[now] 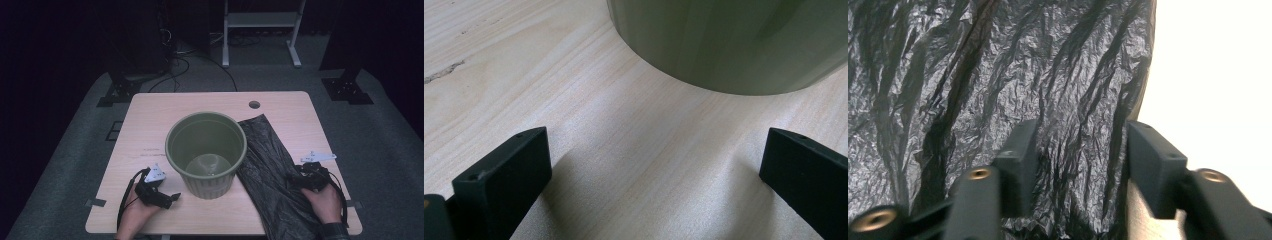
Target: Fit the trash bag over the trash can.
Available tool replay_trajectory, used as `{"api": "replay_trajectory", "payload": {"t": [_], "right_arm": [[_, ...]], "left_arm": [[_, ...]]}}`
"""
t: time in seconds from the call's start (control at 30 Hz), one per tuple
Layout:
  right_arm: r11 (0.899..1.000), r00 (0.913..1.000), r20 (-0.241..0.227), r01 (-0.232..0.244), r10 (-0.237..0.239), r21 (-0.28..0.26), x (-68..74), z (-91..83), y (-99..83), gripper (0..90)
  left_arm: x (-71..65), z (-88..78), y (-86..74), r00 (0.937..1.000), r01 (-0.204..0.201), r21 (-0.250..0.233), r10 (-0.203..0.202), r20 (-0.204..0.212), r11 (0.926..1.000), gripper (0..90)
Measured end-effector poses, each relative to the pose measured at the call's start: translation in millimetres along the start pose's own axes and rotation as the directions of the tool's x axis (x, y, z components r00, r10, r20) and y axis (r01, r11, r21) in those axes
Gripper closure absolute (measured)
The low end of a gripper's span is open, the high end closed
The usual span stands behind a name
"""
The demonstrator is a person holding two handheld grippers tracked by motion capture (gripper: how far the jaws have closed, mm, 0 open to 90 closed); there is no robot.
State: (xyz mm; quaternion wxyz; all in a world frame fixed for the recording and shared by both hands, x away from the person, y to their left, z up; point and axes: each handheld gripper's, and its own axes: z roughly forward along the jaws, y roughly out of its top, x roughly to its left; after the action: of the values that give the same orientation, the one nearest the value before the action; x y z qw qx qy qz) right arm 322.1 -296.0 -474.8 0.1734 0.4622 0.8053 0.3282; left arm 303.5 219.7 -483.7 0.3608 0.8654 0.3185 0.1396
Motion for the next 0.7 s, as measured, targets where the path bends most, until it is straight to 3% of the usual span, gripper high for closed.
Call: {"api": "replay_trajectory", "payload": {"t": [0.17,0.27,0.4,0.53,0.7], "right_arm": [[0.999,0.9992,-0.017,0.036,-0.036,-0.006,5.2,3.3,4.6,75.7],[0.999,0.9981,-0.038,0.049,-0.049,-0.003,8.5,6.4,8.1,80.5],[1.0,0.9916,-0.13,0.0,-0.003,-0.022,10.6,13.8,13.3,56.0],[0.999,0.9817,-0.19,-0.019,0.013,-0.027,13.8,17.7,15.7,45.5],[1.0,0.9772,-0.212,-0.016,0.01,-0.025,21.2,21.4,19.5,34.6]], "left_arm": [[0.0,0.0,0.0,1.0,0.0,0.001,0.0,0.001,1.0,0.0],[0.0,0.0,0.0,1.0,0.0,0.0,0.0,0.0,1.0,0.0],[0.0,0.0,0.0,1.0,0.0,0.0,0.0,0.0,1.0,0.0],[0.1,0.0,0.0,1.0,0.0,0.001,0.0,0.001,1.0,0.0],[0.0,0.0,0.0,1.0,0.0,0.0,0.0,0.0,1.0,0.0]]}}
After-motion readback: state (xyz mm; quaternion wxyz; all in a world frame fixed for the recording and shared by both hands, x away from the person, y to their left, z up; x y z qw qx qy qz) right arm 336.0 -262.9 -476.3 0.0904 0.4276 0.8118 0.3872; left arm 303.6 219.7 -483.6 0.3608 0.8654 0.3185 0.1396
